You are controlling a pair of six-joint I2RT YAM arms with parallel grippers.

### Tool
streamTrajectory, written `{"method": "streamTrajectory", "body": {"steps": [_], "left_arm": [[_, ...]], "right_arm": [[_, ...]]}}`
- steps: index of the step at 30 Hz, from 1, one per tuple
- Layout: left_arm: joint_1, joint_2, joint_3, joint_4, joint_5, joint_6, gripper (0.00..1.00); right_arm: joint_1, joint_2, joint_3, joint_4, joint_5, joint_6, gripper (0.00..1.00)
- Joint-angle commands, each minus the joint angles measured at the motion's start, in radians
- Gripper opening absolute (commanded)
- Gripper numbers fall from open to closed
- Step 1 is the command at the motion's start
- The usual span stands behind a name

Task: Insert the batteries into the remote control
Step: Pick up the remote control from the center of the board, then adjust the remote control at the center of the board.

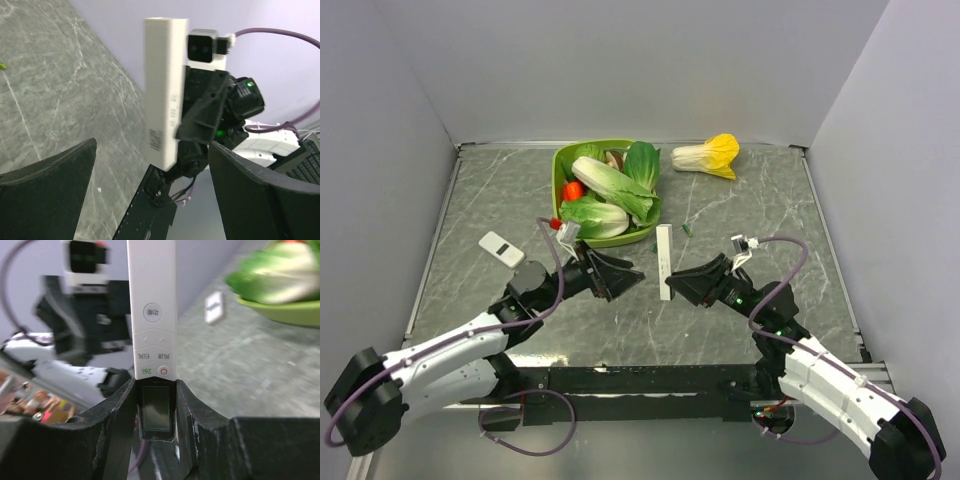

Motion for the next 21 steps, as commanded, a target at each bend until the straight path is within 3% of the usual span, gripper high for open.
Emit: {"method": "streamTrajectory", "body": {"steps": [1, 13, 17, 21], "left_arm": [[-0.061, 0.071, 0.027, 0.222, -0.106, 0.053, 0.97], [-0.157, 0.233, 0.064, 0.435, -0.005, 0.053, 0.97], [-0.170, 0.253, 0.076, 0.420, -0.018, 0.061, 0.88], [-0.169, 0.262, 0.079, 0.421, -0.032, 0.067, 0.71]], "right_arm": [[0.045, 0.019, -0.007, 0.284, -0.024, 0.067, 0.17], [0.087, 0.088, -0.039, 0.409, -0.028, 0.094, 0.18], [0.094, 0.097, -0.042, 0.424, -0.035, 0.092, 0.18], [0.098, 0.100, -0.044, 0.427, -0.047, 0.084, 0.19]]}}
